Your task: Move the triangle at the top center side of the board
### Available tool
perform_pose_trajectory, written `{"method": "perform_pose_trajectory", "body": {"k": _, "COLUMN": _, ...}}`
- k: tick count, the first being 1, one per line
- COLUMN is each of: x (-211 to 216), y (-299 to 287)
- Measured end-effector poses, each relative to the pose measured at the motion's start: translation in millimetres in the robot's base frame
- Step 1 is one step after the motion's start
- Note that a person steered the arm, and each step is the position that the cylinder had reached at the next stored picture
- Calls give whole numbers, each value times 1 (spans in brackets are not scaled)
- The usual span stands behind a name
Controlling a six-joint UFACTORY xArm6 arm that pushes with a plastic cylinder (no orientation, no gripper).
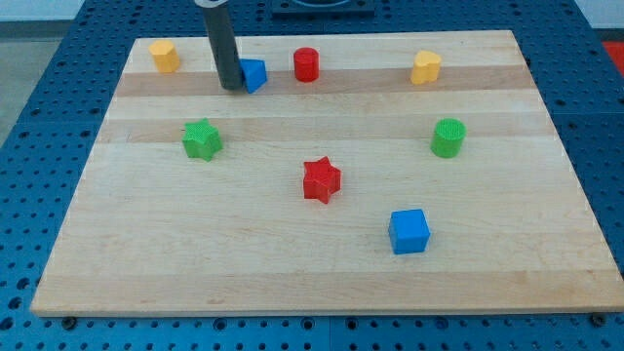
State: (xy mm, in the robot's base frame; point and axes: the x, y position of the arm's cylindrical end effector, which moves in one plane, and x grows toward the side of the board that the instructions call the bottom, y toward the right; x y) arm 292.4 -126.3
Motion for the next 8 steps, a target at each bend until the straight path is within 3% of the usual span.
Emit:
{"method": "perform_pose_trajectory", "body": {"k": 5, "x": -3, "y": 64}}
{"method": "perform_pose_trajectory", "body": {"k": 8, "x": -51, "y": 66}}
